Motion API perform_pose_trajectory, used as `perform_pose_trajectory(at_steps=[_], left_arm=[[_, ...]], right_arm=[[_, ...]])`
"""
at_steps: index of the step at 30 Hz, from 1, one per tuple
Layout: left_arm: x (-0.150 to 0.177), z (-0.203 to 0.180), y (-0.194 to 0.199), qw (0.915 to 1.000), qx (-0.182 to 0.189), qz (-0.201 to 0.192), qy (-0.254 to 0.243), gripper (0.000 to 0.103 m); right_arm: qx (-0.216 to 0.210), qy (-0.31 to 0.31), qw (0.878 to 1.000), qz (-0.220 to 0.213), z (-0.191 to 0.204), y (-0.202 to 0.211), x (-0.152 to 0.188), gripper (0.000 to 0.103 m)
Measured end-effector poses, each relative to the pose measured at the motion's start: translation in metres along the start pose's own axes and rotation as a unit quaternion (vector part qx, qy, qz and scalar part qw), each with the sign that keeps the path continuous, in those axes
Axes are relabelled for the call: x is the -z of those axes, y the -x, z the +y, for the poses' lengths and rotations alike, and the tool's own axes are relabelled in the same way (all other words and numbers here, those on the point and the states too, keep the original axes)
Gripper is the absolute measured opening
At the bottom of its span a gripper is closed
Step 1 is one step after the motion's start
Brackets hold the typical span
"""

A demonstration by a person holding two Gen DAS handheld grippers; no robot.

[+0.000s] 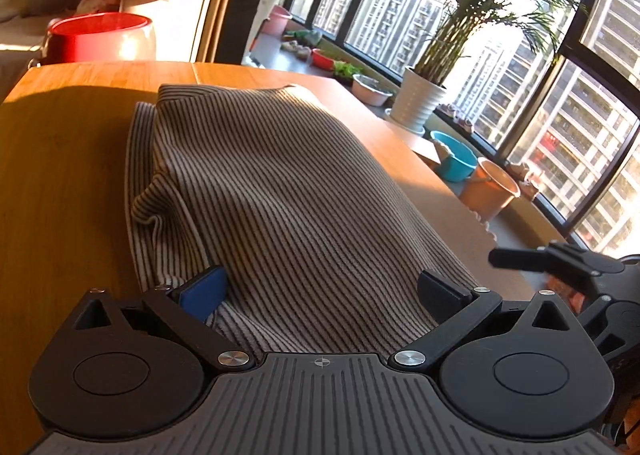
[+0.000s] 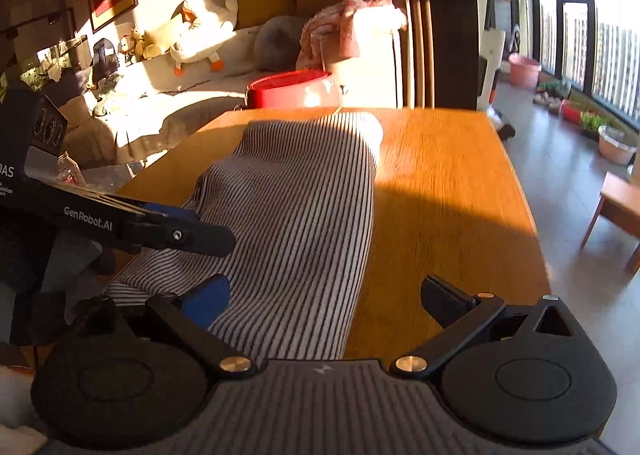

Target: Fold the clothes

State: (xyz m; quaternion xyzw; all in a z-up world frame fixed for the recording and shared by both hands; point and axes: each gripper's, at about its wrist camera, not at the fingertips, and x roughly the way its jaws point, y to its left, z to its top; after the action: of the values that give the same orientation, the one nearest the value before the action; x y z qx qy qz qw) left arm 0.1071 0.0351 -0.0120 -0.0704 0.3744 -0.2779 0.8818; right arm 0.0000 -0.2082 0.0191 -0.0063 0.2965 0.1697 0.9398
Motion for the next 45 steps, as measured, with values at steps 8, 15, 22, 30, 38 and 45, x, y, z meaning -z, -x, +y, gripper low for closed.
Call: perform_pose_trajectory(at_steps=[8, 15, 22, 30, 38, 45], left_arm=[[0.002, 0.0, 0.0, 0.9999, 0.01, 0.001, -0.002, 0.103], [-0.003, 0.01, 0.014, 0.9999, -0.008, -0.005, 0.007, 0.103], [-0.011, 0.017, 0.045, 0.9977, -0.044, -0.052, -0.008, 0.103], [-0.012, 0.007, 0.058, 0.9953, -0.052, -0.077, -0.027, 0.103], [-0.01, 0.013, 0.061, 0.9942, -0.067, -0.079, -0.028, 0.103], [-0.01, 0.019, 0.07, 0.9927, -0.083, -0.08, -0.034, 0.103]], right_arm=[[-0.033, 0.061, 0.998, -0.006, 0.026, -0.003, -0.007, 0.057], [-0.022, 0.064, 0.997, 0.025, 0.024, -0.006, 0.01, 0.059], [-0.035, 0.09, 0.995, -0.007, 0.038, 0.014, -0.009, 0.062], [-0.097, 0.149, 0.984, 0.03, 0.087, -0.02, 0.006, 0.067], [-0.076, 0.17, 0.982, 0.019, 0.076, -0.012, -0.003, 0.067], [-0.068, 0.194, 0.978, 0.028, 0.074, -0.015, -0.003, 0.078]])
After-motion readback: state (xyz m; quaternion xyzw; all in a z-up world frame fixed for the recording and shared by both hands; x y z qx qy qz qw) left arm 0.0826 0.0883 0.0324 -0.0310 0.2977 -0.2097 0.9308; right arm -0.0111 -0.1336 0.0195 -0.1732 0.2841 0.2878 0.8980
